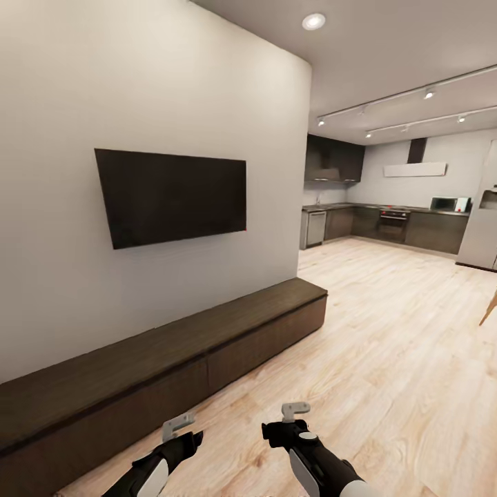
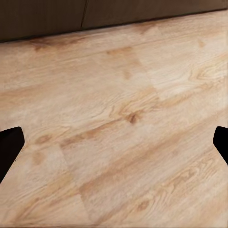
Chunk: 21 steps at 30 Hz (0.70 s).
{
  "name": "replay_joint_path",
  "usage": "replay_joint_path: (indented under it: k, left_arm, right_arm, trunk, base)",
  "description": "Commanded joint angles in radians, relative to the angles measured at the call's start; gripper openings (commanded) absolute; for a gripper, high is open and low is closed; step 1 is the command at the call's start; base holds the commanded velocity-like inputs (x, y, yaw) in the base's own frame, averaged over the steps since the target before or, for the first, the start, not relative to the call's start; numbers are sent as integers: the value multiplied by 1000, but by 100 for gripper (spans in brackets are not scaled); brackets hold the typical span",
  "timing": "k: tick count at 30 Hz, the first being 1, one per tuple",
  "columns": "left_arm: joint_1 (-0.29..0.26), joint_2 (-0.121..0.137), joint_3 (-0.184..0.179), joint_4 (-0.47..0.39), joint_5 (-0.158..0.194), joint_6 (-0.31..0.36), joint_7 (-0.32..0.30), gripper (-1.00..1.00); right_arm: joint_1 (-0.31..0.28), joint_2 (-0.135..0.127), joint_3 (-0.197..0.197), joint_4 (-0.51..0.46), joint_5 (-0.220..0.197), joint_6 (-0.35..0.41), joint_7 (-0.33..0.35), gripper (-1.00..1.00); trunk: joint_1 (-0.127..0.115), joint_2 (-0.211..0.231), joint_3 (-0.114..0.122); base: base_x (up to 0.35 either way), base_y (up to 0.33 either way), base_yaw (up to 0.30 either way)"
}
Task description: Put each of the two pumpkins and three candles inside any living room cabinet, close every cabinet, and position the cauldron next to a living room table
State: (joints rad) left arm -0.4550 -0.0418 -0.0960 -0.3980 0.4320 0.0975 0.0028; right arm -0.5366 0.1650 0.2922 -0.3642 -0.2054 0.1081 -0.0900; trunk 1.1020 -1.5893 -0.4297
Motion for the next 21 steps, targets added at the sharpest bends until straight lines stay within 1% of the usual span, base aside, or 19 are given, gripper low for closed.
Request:
replay_joint_path:
  k: [1,7,21]
  left_arm:
    - [-1,0,-4,-1,7,3,0,100]
    - [-1,0,-4,-1,7,3,0,100]
    - [-1,0,-4,-1,7,3,0,100]
  right_arm:
    - [0,-1,8,-2,-9,5,-8,100]
    - [0,-1,8,-2,-9,5,-8,100]
    - [0,-1,8,-2,-9,5,-8,100]
  trunk:
    - [0,-1,-1]
    - [0,-1,3]
    - [0,-1,11]
  base:
    - [-162,-37,253]
    - [-112,-66,253]
    - [-5,-4,253]
